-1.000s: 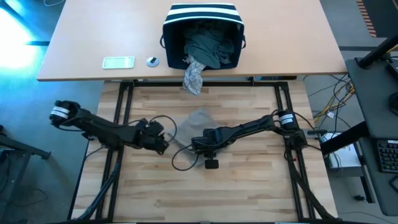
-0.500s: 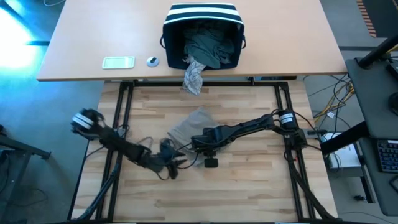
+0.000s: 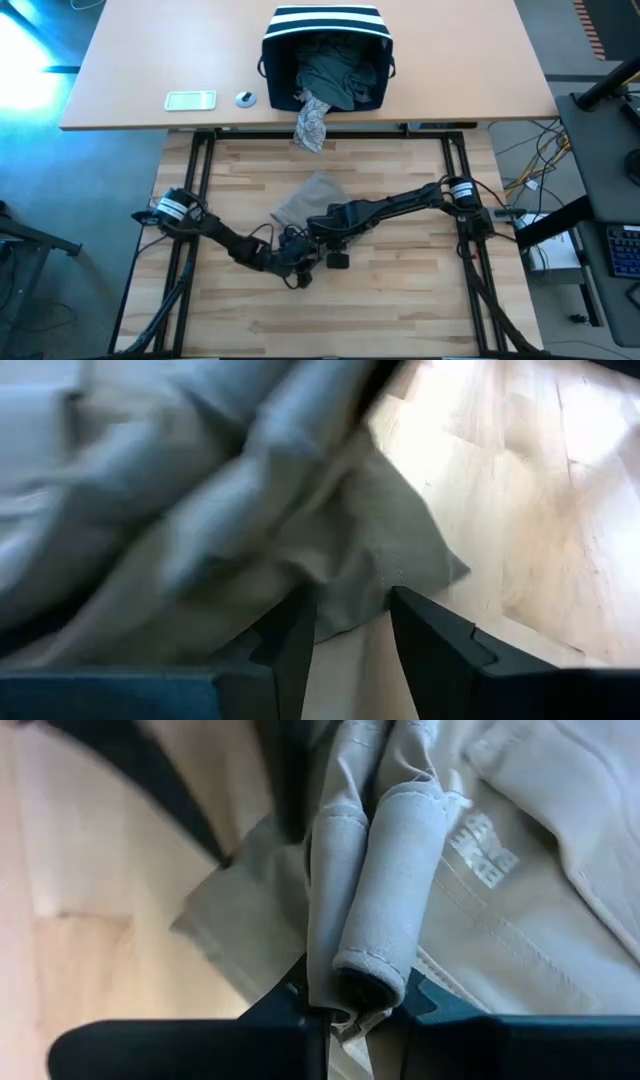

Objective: Fold Laundry from Bin
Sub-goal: Fold the brown shorts from the blue laundry basket

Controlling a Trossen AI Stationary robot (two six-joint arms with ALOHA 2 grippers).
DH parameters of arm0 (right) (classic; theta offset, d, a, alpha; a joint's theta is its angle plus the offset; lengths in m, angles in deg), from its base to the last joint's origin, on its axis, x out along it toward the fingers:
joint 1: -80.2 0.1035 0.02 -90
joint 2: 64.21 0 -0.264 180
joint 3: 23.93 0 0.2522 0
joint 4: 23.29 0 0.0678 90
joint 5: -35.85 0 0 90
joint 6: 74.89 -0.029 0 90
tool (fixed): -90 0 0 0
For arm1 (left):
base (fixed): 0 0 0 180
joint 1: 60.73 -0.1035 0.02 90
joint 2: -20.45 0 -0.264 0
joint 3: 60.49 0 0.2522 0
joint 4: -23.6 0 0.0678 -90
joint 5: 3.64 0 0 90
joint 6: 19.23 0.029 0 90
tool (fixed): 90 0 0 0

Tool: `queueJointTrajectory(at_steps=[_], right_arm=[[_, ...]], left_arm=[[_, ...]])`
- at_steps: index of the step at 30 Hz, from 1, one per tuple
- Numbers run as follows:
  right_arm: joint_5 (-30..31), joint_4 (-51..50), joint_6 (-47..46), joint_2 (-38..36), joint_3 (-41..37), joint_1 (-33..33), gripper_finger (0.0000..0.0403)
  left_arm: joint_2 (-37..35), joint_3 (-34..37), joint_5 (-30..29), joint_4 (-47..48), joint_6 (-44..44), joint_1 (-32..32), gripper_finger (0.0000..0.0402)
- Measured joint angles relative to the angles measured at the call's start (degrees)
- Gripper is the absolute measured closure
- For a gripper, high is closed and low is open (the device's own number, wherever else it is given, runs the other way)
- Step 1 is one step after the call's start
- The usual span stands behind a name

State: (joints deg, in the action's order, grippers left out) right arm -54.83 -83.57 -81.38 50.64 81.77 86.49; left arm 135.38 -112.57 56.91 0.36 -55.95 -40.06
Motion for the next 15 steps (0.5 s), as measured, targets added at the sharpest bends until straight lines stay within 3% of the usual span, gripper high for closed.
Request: queueJointTrajectory(at_steps=[15], right_arm=[[-3.07, -7.29, -6.04, 0.0, 5.72, 1.98, 0.0374]], left_arm=[[-0.04, -0.6, 3.41, -0.37, 1.68, -1.89, 0.0278]])
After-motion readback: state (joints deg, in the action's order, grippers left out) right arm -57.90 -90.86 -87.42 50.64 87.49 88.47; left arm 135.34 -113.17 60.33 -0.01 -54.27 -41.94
